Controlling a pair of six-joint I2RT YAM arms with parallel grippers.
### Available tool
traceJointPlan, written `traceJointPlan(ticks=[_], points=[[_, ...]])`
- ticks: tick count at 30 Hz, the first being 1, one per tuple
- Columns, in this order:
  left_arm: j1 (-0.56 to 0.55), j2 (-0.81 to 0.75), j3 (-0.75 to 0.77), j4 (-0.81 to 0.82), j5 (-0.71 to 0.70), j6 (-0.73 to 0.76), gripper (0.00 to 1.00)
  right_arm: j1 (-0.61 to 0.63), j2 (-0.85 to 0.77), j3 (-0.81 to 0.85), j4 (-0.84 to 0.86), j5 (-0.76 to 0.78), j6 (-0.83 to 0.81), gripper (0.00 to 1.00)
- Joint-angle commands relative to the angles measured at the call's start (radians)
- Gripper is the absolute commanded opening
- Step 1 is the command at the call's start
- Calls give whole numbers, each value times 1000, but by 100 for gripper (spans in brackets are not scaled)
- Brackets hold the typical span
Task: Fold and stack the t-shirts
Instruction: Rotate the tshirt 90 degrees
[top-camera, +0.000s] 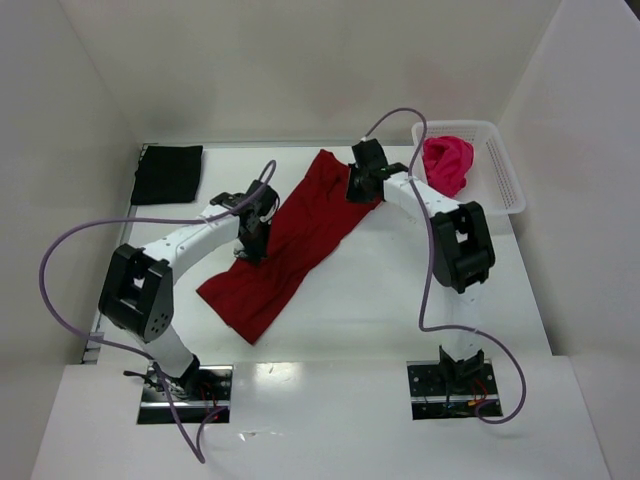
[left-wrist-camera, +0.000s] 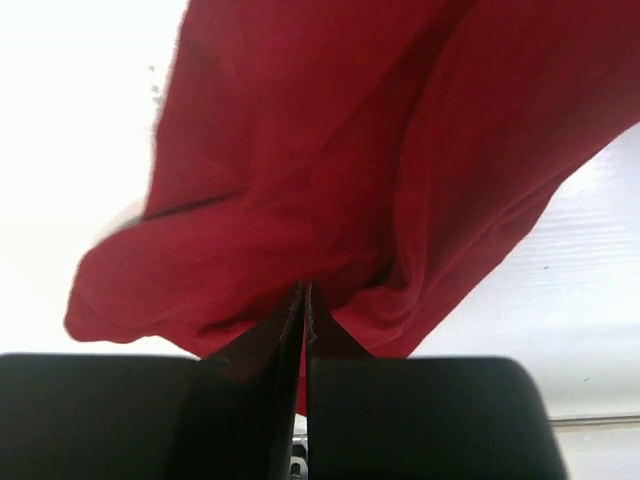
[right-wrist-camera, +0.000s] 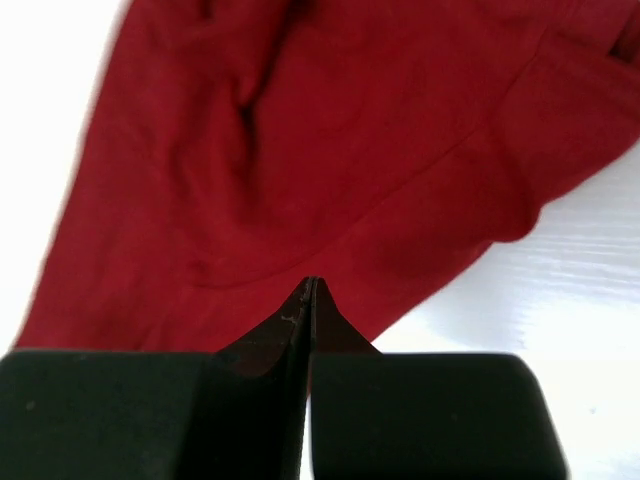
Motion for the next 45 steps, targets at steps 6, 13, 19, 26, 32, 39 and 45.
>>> traceJointPlan(ticks=[6,13,19,26,32,39,45], points=[[-45,59,-47,28,81,56,7,7,149,97,50,38,17,1],[-78,160,-67,39,50,45,5,7,278,232,-6,89,8,1],[-88,231,-76,62,50,34,3,7,324,308,-29,112,-12,1],[-160,283,-109,117,154,56,0,7,456,528,-84,46,-31,1],[-241,301,-80,169,318,65,0,7,557,684,-116,12,-40,1],[-303,358,3,217,416,94,0,7,626,789,-107,-75,-60,1],[-303,421,94,294,483,94,0,7,741,1020,-159,-163,-69,1]])
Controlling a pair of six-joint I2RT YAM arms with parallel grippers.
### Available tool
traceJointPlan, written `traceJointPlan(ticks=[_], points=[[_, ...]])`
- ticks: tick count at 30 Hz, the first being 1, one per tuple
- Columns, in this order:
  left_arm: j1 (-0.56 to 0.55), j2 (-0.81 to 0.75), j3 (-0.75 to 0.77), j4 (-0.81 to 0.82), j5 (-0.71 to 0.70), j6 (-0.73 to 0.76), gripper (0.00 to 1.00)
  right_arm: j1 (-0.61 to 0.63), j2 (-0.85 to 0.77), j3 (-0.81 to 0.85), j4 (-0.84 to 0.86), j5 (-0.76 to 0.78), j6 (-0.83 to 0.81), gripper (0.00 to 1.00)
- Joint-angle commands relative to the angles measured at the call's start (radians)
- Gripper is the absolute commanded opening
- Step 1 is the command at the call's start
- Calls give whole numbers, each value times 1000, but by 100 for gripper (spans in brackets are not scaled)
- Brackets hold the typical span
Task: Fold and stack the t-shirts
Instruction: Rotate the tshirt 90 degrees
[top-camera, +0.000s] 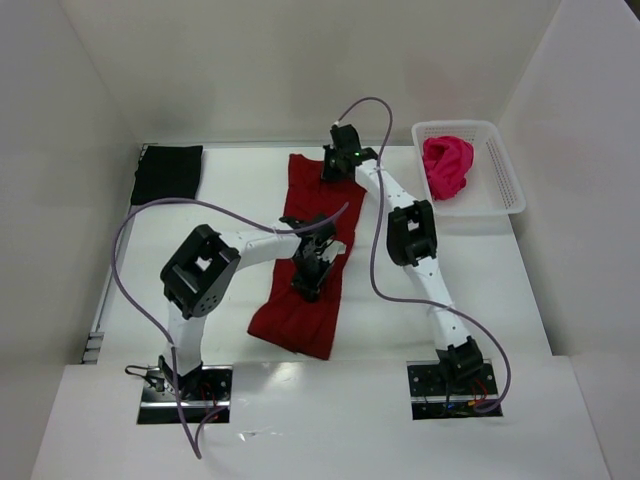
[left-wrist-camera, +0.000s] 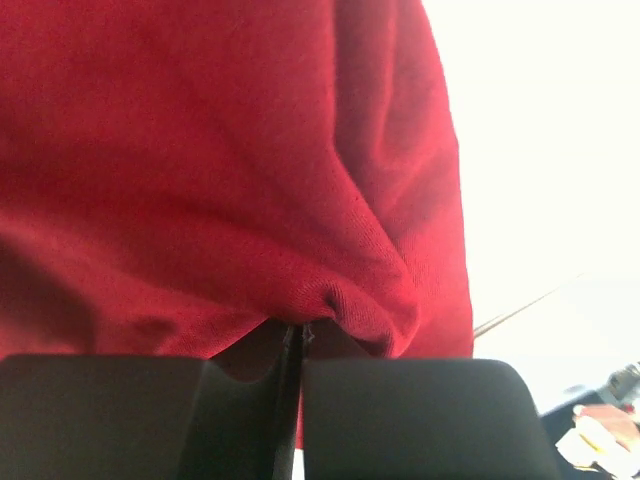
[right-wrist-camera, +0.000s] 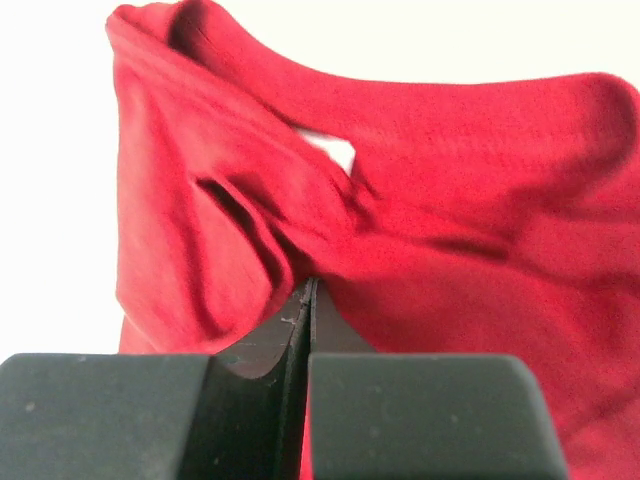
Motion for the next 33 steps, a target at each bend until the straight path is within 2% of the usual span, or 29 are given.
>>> traceJointPlan(ticks=[1,6,9,11,12,15,16,18,20,21,24,29,30,33], points=[[-18,108,44,178,61,26,0,7,57,158,-28,-54,-28,1],[-18,119,101,189,26,17,1,7,49,217,-48,-2,-40,1],[4,35,66,205,-9,-8,6,-4,-10,184,-71,19,-40,1],[28,-57,44,205,-9,-17,9,-4,-103,110,-71,30,-49,1],[47,-86,35,205,-29,-28,20,-4,-141,41,-62,40,-59,1],[61,-183,24,176,-80,-37,39,-4,-307,-91,-9,58,-59,1],[72,-222,33,163,-95,-37,52,-4,-347,-179,1,58,-59,1],[72,-263,33,139,-121,-37,67,-4,-458,-320,27,58,-48,1],[81,-315,33,120,-121,-37,77,-4,-568,-440,60,58,-48,5],[81,-327,20,119,-121,-46,79,-4,-600,-562,77,58,-37,6],[81,-350,-28,89,-144,-57,83,-4,-701,-767,123,58,-25,7],[81,-410,-160,52,-178,-105,83,-4,-832,-1023,194,8,-16,6],[81,-424,-175,43,-178,-105,83,-4,-858,-1104,205,-18,-4,13],[81,-491,-226,32,-204,-164,85,-4,-961,-1226,191,-61,9,28]])
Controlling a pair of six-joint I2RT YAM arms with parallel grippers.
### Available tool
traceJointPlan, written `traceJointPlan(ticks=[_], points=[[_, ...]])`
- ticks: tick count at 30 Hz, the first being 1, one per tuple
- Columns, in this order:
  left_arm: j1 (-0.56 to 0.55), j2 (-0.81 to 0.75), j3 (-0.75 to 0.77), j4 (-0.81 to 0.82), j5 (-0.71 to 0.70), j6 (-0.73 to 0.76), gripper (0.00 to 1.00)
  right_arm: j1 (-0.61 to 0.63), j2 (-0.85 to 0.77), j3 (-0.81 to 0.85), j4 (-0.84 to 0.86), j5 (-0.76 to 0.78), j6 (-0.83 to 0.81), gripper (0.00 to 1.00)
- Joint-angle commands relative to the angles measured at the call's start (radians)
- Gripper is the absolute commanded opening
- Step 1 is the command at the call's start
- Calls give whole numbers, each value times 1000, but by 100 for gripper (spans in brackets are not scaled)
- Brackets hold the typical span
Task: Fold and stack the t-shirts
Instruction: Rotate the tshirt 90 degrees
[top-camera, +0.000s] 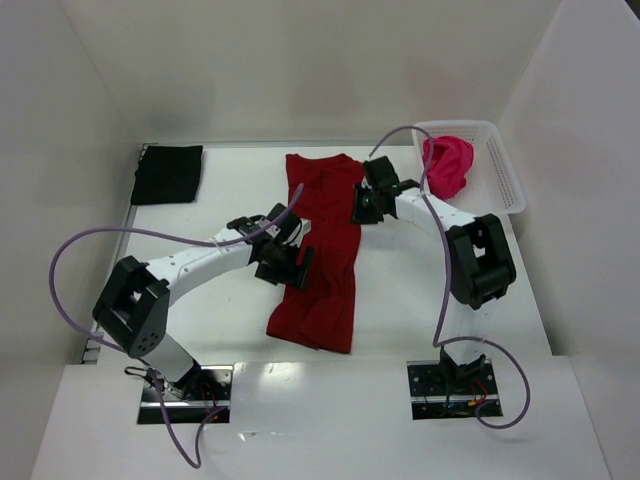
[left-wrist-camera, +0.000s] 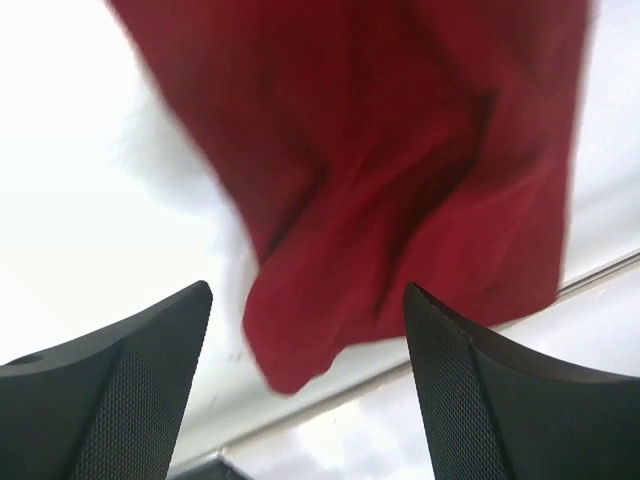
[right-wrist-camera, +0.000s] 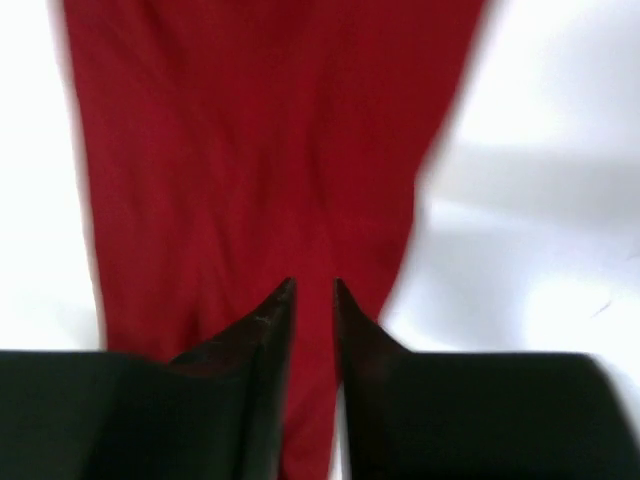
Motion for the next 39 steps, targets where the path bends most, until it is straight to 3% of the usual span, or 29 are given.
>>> traceJointPlan(ticks=[1,3,5,11,15,22,28,35,39], points=[[-3,-93,-34,-40,-33,-79,85,-2,-175,-115,27,-69,24,43],[-3,-106,-54,-40,14,-116,87,-2,-240,-190,-2,-87,45,56],[-3,-131,-70,-28,45,-154,88,7,-330,-233,-23,-130,74,74],[-3,-223,-168,54,171,-233,94,7,-508,-446,-27,-325,177,88],[-3,-238,-192,63,146,-256,95,18,-599,-580,-14,-343,219,88],[-3,-226,-223,91,155,-301,95,179,-610,-652,-14,-319,281,70],[-3,-310,-272,42,76,-360,96,297,-662,-750,-5,-284,389,69],[-3,-347,-337,89,100,-418,96,297,-918,-911,-117,-274,510,62],[-12,-404,-361,89,100,-427,96,306,-1053,-1001,-80,-284,594,58]])
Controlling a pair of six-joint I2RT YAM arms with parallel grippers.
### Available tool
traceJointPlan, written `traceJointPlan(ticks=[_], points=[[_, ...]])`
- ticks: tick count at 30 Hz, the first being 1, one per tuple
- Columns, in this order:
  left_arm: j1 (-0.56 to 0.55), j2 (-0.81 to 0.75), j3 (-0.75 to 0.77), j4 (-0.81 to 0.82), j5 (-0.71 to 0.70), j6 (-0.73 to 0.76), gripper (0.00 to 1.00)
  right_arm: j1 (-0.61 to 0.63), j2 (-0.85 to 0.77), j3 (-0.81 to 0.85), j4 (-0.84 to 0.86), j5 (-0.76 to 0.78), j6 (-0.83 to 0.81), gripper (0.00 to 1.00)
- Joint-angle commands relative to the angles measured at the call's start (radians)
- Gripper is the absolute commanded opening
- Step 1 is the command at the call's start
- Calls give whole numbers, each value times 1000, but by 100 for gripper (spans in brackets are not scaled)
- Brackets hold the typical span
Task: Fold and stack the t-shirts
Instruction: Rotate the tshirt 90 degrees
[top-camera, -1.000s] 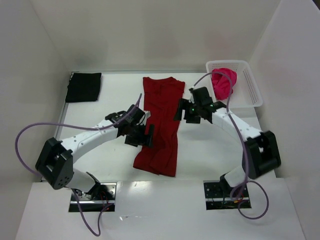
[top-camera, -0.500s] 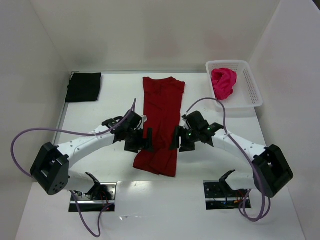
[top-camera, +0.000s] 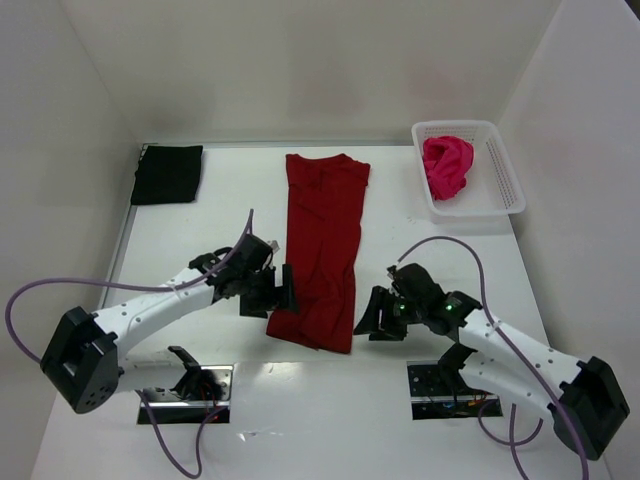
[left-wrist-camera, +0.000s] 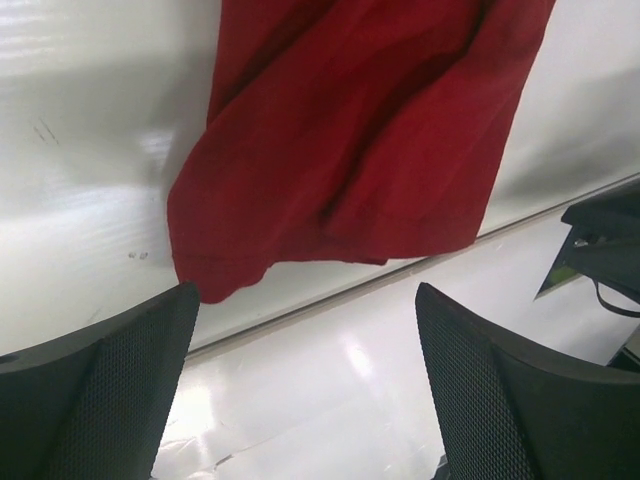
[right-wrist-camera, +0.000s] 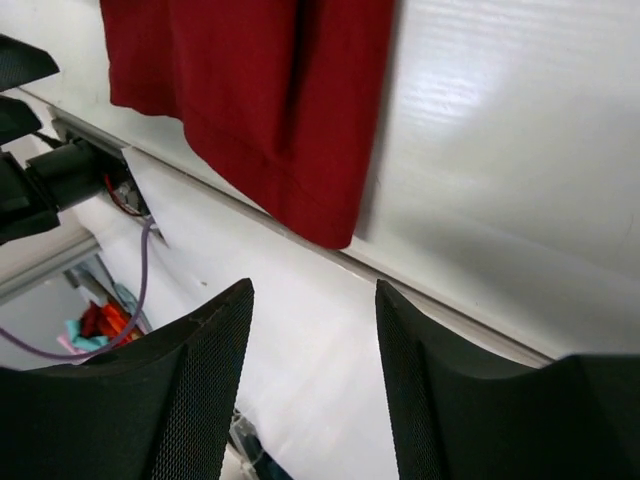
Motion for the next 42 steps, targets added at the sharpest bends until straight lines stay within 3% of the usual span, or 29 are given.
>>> traceJointPlan(ticks=[1,7,15,21,29,31,36,37,42], points=[[-7,-50,-12,5,2,-27,96,12,-71,-68,27,-9,105,58],[-7,-50,-3,4,2,-7,98,34,-5,-28,64,41,122,58],[-7,24,34,4,-9,37,98,116,323,135,91,121,56,58],[-7,47,43,4,-18,47,98,136,385,149,100,121,56,58],[-7,96,65,4,-18,79,98,243,579,214,136,112,65,51],[-7,105,74,4,-18,88,98,243,594,234,136,132,65,47],[-7,105,74,-5,-18,88,98,243,569,254,73,207,87,4],[-7,105,65,-14,-18,88,98,243,558,254,48,216,87,0],[-7,96,55,-25,-27,88,98,243,502,245,-53,264,96,0]])
